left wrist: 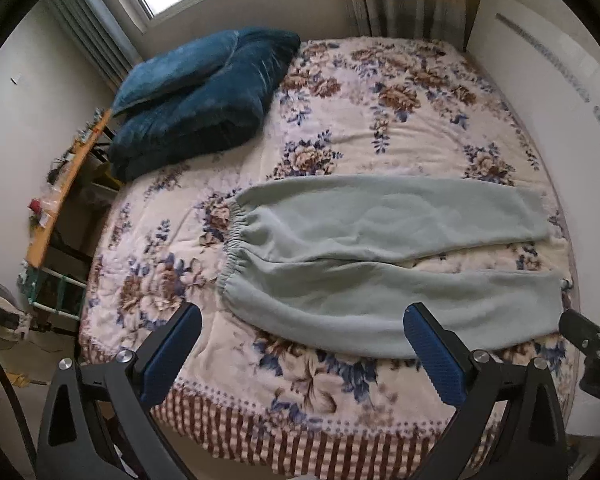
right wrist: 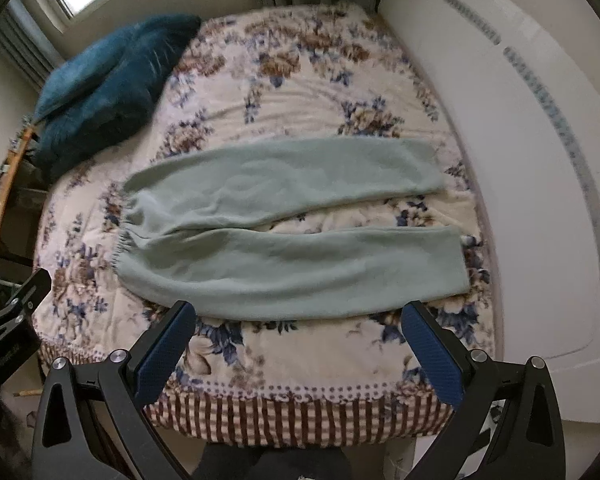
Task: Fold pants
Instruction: 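Lower both tools to the pants and pinch the waistband edge with each gripper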
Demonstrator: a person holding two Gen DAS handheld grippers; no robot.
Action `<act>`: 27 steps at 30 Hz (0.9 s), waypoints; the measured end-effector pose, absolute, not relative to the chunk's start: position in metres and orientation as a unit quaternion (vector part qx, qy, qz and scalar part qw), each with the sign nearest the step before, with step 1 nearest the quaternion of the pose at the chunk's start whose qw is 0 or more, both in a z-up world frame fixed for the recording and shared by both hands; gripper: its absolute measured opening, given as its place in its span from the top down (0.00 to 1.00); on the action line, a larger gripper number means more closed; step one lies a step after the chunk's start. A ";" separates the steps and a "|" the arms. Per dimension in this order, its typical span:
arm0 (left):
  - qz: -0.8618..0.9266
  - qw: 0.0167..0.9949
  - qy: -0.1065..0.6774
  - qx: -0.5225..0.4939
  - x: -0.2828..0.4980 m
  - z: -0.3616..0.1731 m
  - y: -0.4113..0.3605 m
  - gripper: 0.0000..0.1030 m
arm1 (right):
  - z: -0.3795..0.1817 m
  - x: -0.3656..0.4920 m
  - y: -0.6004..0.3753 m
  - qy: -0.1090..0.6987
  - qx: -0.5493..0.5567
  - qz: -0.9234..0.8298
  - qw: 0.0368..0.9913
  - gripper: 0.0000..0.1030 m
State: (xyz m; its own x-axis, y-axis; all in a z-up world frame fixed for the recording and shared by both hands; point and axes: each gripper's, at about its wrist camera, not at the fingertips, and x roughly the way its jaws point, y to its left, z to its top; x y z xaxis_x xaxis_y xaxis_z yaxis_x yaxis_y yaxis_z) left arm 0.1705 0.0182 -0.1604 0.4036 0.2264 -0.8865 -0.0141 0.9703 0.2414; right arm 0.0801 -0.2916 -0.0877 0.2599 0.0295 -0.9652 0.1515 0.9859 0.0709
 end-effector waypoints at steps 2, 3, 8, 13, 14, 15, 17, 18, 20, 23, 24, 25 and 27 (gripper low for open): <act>0.068 0.823 0.554 0.102 0.194 -0.186 0.028 0.00 | -0.116 0.105 -0.282 0.621 0.076 -0.047 0.778 0.00; 0.067 0.819 0.561 0.102 0.207 -0.200 0.034 0.00 | -0.131 0.117 -0.275 0.630 0.080 -0.047 0.771 0.00; 0.062 0.803 0.582 0.112 0.274 -0.257 0.068 0.00 | -0.214 0.186 -0.246 0.680 0.118 -0.058 0.721 0.00; 0.067 0.780 0.606 0.142 0.351 -0.320 0.099 0.00 | -0.296 0.272 -0.217 0.704 0.127 -0.073 0.695 0.00; 0.067 0.776 0.609 0.148 0.365 -0.331 0.103 0.00 | -0.311 0.289 -0.212 0.707 0.129 -0.075 0.692 0.00; 0.064 0.773 0.611 0.160 0.381 -0.345 0.106 0.00 | -0.332 0.311 -0.206 0.712 0.132 -0.075 0.686 0.00; 0.052 0.769 0.611 0.182 0.406 -0.365 0.108 0.00 | -0.359 0.340 -0.197 0.725 0.131 -0.069 0.673 0.00; 0.041 0.766 0.611 0.196 0.420 -0.378 0.107 0.00 | -0.379 0.362 -0.191 0.730 0.124 -0.068 0.669 0.00; 0.015 0.755 0.612 0.234 0.448 -0.406 0.103 0.00 | -0.407 0.397 -0.183 0.738 0.105 -0.065 0.663 0.00; -0.051 0.722 0.638 0.263 0.489 -0.455 0.095 0.02 | -0.446 0.455 -0.166 0.745 0.071 -0.033 0.663 0.00; -0.066 0.714 0.642 0.271 0.500 -0.467 0.095 0.05 | -0.458 0.473 -0.160 0.745 0.049 -0.024 0.665 0.00; -0.081 0.705 0.642 0.289 0.512 -0.482 0.093 0.06 | -0.470 0.489 -0.153 0.744 0.021 -0.011 0.668 0.00; -0.111 0.691 0.640 0.318 0.531 -0.504 0.089 0.06 | -0.492 0.517 -0.142 0.745 -0.033 0.016 0.666 0.00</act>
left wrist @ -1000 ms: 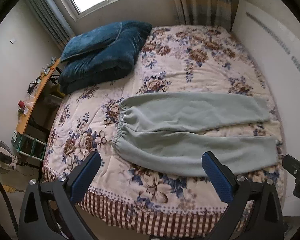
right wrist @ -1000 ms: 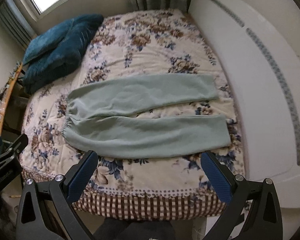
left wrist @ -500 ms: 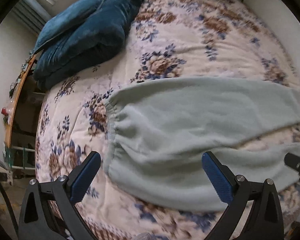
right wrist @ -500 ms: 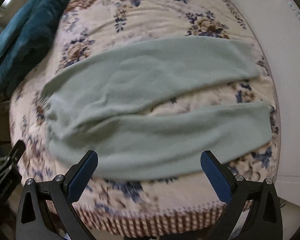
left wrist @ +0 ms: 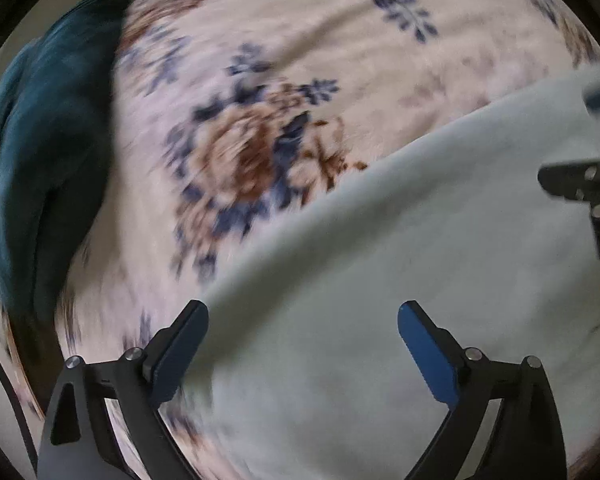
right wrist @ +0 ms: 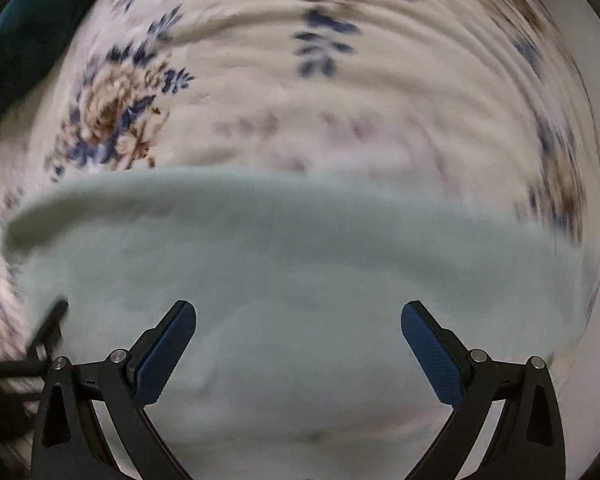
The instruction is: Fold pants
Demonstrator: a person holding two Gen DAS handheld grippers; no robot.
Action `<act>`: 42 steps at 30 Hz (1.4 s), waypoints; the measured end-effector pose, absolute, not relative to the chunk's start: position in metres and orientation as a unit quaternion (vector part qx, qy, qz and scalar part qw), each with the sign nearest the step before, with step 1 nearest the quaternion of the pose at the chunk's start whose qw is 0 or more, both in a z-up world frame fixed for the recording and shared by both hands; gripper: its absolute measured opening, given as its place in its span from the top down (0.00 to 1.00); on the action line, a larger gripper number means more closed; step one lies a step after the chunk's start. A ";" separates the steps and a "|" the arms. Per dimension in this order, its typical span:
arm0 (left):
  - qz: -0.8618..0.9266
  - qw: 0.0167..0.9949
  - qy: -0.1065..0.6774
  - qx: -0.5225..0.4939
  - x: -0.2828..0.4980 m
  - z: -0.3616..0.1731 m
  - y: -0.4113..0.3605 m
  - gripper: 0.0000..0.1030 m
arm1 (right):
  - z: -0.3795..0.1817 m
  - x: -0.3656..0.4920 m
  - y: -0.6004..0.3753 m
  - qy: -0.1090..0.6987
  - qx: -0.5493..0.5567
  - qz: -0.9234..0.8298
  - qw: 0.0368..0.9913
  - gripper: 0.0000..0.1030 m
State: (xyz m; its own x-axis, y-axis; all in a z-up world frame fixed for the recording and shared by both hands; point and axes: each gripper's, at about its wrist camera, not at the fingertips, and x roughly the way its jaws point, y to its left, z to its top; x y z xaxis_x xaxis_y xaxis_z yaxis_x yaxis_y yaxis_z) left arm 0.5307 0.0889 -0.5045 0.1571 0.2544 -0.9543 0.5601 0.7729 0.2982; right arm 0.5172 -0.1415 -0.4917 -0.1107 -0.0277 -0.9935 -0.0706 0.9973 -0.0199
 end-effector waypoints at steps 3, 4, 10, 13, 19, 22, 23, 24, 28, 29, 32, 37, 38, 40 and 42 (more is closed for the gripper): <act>-0.135 0.674 0.647 0.331 0.548 -0.525 0.084 0.06 | -0.522 0.552 -0.130 0.744 -0.107 0.060 0.657 0.00; -0.146 0.667 0.652 0.330 0.554 -0.530 0.083 0.06 | -0.529 0.559 -0.128 0.740 -0.127 0.071 0.656 0.00; -0.206 0.617 0.689 0.321 0.583 -0.553 0.077 0.06 | -0.568 0.596 -0.116 0.748 -0.198 0.178 0.608 0.00; -0.230 0.601 0.704 0.301 0.591 -0.559 0.074 0.14 | -0.583 0.601 -0.114 0.758 -0.217 0.213 0.576 0.00; -0.259 0.592 0.723 0.243 0.594 -0.567 0.066 0.60 | -0.599 0.608 -0.114 0.767 -0.220 0.250 0.549 0.09; -0.256 0.607 0.718 0.223 0.578 -0.562 0.072 0.81 | -0.589 0.610 -0.119 0.759 -0.195 0.270 0.559 0.42; -0.251 0.612 0.719 0.213 0.570 -0.559 0.077 0.85 | -0.584 0.608 -0.120 0.754 -0.191 0.276 0.564 0.50; -0.248 0.620 0.716 0.205 0.565 -0.555 0.078 0.88 | -0.576 0.605 -0.122 0.745 -0.193 0.280 0.573 0.65; -0.246 0.660 0.690 0.170 0.530 -0.524 0.085 0.91 | -0.546 0.580 -0.139 0.723 -0.175 0.262 0.615 0.82; -0.247 0.668 0.684 0.156 0.519 -0.516 0.087 0.91 | -0.538 0.576 -0.146 0.721 -0.154 0.252 0.626 0.82; -0.244 0.698 0.665 0.107 0.473 -0.488 0.100 0.91 | -0.508 0.540 -0.157 0.698 -0.133 0.249 0.658 0.83; -0.239 0.700 0.672 0.033 0.370 -0.464 0.113 0.91 | -0.479 0.443 -0.154 0.696 -0.044 0.235 0.677 0.85; -0.230 0.705 0.670 0.027 0.351 -0.459 0.117 0.91 | -0.479 0.419 -0.141 0.702 -0.023 0.232 0.673 0.85; -0.215 0.708 0.672 0.005 0.322 -0.465 0.124 0.91 | -0.484 0.377 -0.135 0.713 0.011 0.232 0.662 0.85; -0.192 0.713 0.674 0.001 0.306 -0.481 0.120 0.91 | -0.489 0.327 -0.141 0.727 0.034 0.224 0.649 0.85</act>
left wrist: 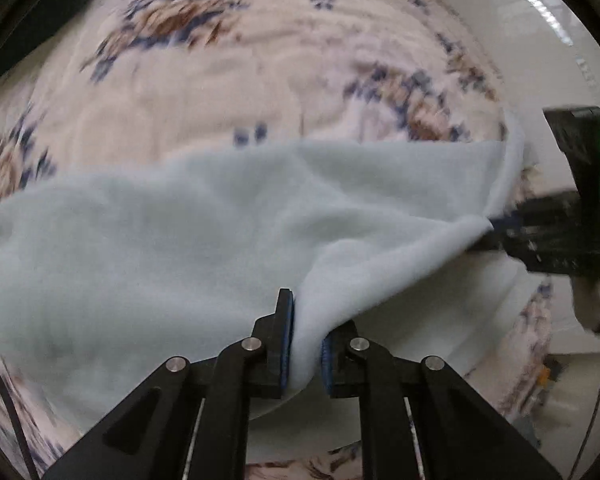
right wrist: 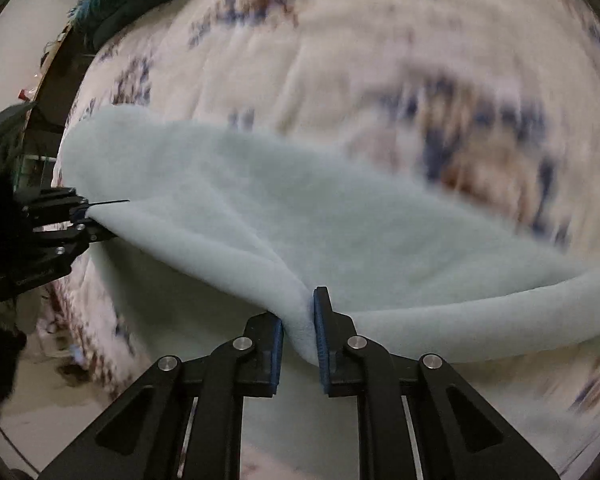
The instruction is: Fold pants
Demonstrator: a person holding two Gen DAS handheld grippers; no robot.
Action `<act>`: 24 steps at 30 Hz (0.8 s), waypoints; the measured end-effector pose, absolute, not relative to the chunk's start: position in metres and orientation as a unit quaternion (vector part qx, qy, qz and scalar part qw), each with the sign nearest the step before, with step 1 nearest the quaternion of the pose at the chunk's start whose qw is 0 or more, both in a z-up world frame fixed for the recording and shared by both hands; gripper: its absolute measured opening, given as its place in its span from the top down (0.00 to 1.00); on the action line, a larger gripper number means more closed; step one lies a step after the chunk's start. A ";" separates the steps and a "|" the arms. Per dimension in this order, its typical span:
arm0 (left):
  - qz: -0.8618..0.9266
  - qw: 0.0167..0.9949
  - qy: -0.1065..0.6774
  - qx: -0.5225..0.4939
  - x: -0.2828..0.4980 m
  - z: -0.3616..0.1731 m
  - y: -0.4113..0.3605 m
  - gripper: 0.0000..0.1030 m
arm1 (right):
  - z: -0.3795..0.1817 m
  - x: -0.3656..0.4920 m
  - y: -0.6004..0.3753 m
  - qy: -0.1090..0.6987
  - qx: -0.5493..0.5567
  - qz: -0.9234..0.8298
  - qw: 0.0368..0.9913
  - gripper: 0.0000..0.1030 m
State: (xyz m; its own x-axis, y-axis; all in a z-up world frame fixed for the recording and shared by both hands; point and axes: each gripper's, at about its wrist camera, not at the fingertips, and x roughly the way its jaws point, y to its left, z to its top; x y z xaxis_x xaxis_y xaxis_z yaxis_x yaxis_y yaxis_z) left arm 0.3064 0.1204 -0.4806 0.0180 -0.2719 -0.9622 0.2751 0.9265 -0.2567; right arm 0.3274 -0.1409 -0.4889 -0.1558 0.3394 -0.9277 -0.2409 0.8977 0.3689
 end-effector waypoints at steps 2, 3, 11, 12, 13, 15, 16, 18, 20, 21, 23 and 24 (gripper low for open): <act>-0.164 0.714 0.681 -0.012 0.297 -0.496 0.122 0.89 | -0.509 0.303 -0.142 0.740 0.064 0.206 0.637 0.84; -0.150 0.717 0.680 -0.020 0.291 -0.500 0.125 0.88 | -0.522 0.297 -0.140 0.743 0.074 0.190 0.638 0.84; -0.116 0.765 0.632 -0.040 0.258 -0.452 0.115 0.82 | -0.525 0.298 -0.144 0.727 0.164 0.133 0.654 0.75; -0.117 0.766 0.630 -0.045 0.253 -0.446 0.116 0.81 | -0.520 0.297 -0.147 0.722 0.176 0.133 0.656 0.74; -0.116 0.768 0.628 -0.050 0.246 -0.441 0.116 0.81 | -0.515 0.295 -0.149 0.721 0.183 0.134 0.655 0.74; -0.111 0.767 0.630 -0.051 0.238 -0.438 0.115 0.78 | -0.509 0.292 -0.150 0.723 0.181 0.134 0.654 0.73; -0.105 0.765 0.634 -0.046 0.236 -0.440 0.113 0.76 | -0.507 0.291 -0.149 0.724 0.174 0.133 0.654 0.73; -0.095 0.758 0.643 -0.048 0.232 -0.445 0.112 0.49 | -0.505 0.284 -0.144 0.728 0.157 0.129 0.655 0.73; -0.081 0.763 0.639 -0.044 0.228 -0.443 0.109 0.14 | -0.508 0.276 -0.149 0.733 0.131 0.125 0.655 0.72; -0.082 0.768 0.635 -0.036 0.226 -0.439 0.108 0.09 | -0.507 0.275 -0.145 0.734 0.119 0.123 0.657 0.67; -0.077 0.779 0.622 -0.019 0.225 -0.431 0.103 0.09 | -0.500 0.271 -0.141 0.735 0.098 0.126 0.659 0.32; -0.076 0.781 0.619 -0.021 0.225 -0.428 0.103 0.09 | -0.496 0.268 -0.139 0.735 0.092 0.133 0.659 0.00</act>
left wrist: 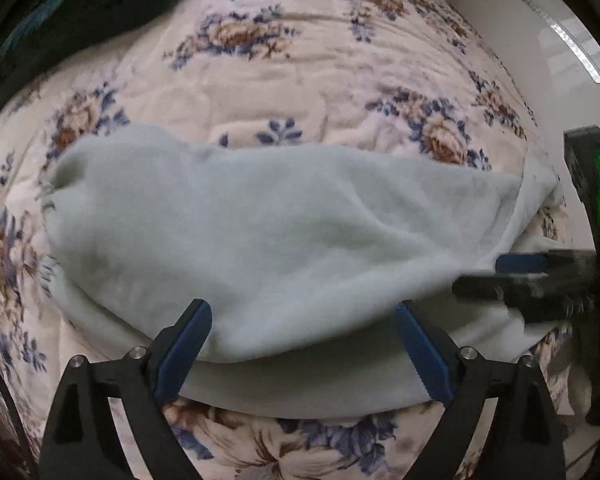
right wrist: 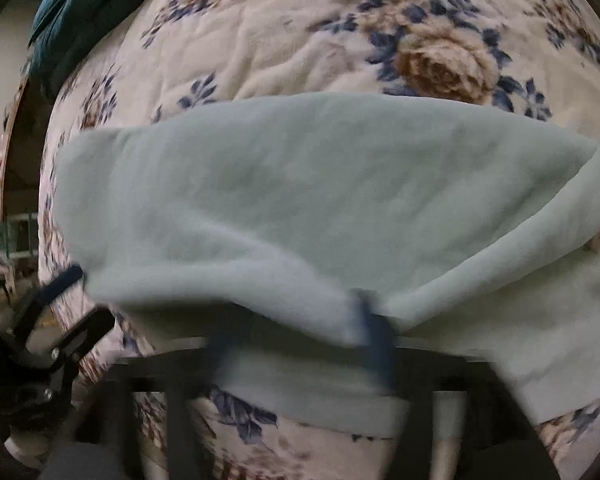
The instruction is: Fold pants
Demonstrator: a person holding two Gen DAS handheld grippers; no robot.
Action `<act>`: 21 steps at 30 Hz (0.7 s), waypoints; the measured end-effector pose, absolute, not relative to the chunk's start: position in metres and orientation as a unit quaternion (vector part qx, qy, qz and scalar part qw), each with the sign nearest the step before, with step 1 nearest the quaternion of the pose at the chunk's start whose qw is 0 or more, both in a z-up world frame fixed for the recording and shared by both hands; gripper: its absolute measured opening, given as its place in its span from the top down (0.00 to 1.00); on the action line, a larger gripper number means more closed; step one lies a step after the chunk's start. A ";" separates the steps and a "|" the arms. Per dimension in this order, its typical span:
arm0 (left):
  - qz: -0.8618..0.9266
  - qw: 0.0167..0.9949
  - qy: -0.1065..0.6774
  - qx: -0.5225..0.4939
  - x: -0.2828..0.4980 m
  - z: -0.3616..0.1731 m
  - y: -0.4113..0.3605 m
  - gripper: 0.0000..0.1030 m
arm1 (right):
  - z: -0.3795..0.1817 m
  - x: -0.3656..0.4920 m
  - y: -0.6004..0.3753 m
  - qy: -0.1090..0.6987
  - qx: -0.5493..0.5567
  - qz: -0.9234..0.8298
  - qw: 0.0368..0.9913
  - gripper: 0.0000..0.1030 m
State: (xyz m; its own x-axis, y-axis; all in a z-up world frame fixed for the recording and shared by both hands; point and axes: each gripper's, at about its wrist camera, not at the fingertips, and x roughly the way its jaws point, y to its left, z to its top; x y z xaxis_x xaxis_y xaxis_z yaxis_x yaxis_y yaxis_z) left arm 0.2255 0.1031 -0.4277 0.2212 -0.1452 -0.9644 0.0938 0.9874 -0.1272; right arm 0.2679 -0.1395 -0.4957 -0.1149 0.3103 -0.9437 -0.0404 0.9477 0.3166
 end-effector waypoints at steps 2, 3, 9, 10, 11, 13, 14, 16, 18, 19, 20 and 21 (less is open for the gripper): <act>-0.072 0.785 0.615 -0.029 0.226 -0.418 0.104 0.09 | -0.485 0.260 -0.138 0.732 0.074 0.142 0.663 0.00; -0.064 0.789 0.610 -0.027 0.225 -0.413 0.107 0.09 | -0.479 0.255 -0.141 0.731 0.068 0.140 0.665 0.00; 0.054 0.797 0.590 -0.121 0.228 -0.396 0.171 0.09 | -0.455 0.253 -0.216 0.697 0.204 0.038 0.686 0.00; 0.096 0.789 0.585 -0.162 0.230 -0.402 0.193 0.09 | -0.458 0.257 -0.232 0.688 0.232 -0.003 0.688 0.00; 0.119 0.780 0.585 -0.188 0.231 -0.408 0.206 0.09 | -0.465 0.260 -0.244 0.681 0.254 -0.043 0.686 0.00; 0.174 0.745 0.585 -0.268 0.233 -0.431 0.244 0.09 | -0.478 0.262 -0.272 0.658 0.314 -0.121 0.674 0.00; 0.189 0.735 0.583 -0.291 0.233 -0.438 0.254 0.09 | -0.485 0.263 -0.280 0.648 0.338 -0.144 0.667 0.00; 0.218 0.714 0.577 -0.331 0.233 -0.453 0.277 0.09 | -0.500 0.270 -0.291 0.634 0.365 -0.182 0.656 0.00; 0.240 0.704 0.575 -0.341 0.234 -0.466 0.291 0.09 | -0.509 0.278 -0.300 0.625 0.363 -0.215 0.657 0.00; 0.244 0.698 0.581 -0.340 0.237 -0.476 0.296 0.09 | -0.512 0.282 -0.302 0.622 0.353 -0.230 0.660 0.00; 0.245 0.690 0.589 -0.342 0.240 -0.486 0.297 0.09 | -0.516 0.286 -0.305 0.619 0.344 -0.244 0.663 0.00; 0.238 0.679 0.599 -0.351 0.243 -0.500 0.297 0.09 | -0.521 0.292 -0.307 0.616 0.336 -0.252 0.666 0.01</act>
State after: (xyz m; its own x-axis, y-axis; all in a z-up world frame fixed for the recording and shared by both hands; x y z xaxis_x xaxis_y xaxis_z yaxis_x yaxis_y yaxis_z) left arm 0.2432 0.2968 -0.4996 0.1700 -0.0970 -0.9807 -0.7439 0.6401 -0.1922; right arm 0.2921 -0.3070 -0.5206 0.1131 0.0788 -0.9905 0.7506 0.6464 0.1372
